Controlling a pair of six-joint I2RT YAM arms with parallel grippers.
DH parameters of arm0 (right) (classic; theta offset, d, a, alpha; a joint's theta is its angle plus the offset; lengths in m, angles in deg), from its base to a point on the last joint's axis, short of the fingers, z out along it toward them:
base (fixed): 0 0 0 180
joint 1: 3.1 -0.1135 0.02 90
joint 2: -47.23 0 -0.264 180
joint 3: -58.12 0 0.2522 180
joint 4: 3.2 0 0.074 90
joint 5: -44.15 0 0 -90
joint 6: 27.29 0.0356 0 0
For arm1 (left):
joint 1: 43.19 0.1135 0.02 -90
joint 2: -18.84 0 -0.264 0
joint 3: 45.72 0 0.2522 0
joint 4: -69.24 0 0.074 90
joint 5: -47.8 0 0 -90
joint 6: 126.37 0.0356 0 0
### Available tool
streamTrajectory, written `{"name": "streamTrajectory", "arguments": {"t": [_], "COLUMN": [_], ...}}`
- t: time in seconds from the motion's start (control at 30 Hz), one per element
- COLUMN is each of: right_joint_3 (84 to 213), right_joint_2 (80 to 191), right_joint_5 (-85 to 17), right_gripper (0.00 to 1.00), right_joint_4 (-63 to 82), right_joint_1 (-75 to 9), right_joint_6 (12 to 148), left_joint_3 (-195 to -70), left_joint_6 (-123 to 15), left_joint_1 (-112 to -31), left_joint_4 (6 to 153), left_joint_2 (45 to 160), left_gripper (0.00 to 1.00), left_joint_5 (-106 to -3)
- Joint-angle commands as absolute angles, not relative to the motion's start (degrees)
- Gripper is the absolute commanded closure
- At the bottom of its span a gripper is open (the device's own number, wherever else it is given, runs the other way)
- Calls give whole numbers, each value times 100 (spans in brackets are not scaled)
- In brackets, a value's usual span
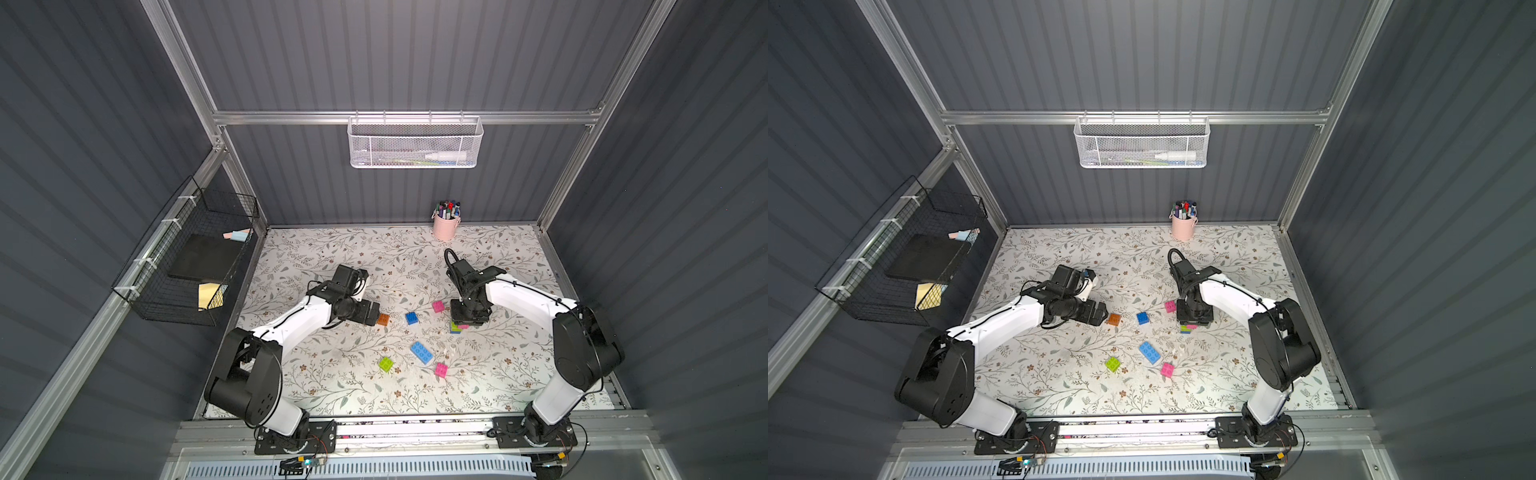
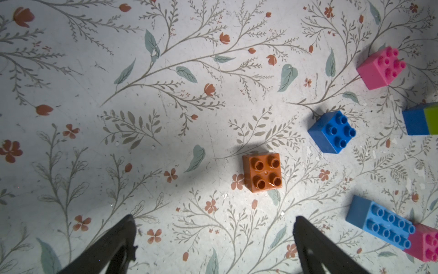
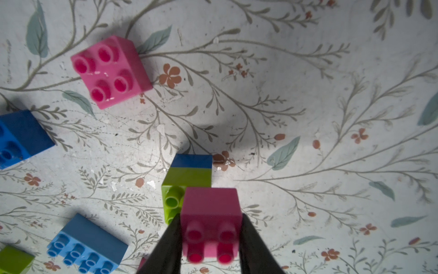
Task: Assemble the number 4 with lego
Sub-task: Assemble the lego brick with the lego brick.
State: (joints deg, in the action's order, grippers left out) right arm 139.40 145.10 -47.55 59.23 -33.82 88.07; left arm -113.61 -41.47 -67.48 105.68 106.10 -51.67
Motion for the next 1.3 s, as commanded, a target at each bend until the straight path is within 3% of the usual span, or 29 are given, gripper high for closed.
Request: {"name": "streamTrajectory", "arguments": {"t": [0.0,0.57,0.9,1.07,1.27], "right_joint_3": [14086,14357,13997,13817,13618], "right_joint_2": [14488,14007,13257,12903,12562], "right_joint_5": [-4810,-4883,-4922,-4964,-4903], "right_gripper": [58,40,30,27,26], "right_joint_4": [6175,6385,6643,6663,6690], "right_joint_1": [-3416,-3421,-3344,-3290,-3163], "right_joint_6": [8795,8853,8878,8890,8881], "left_joint_3": [-11305,-11338,-12064,-12285,-12645], "left_joint_6": [-4032,-4093,-2932,-3049,-2301], "left_joint_1": [-6780,-6825,-8329,-8848,-9222], "left_joint_4": [10673,10680,12090,12035,12027], "left_joint_2": [10497,10493,10584,10875,11266], "left_gripper": [0,1,1,2,7], "left_joint_5": [-5115,-5092,-4891,-4434,-5093]}}
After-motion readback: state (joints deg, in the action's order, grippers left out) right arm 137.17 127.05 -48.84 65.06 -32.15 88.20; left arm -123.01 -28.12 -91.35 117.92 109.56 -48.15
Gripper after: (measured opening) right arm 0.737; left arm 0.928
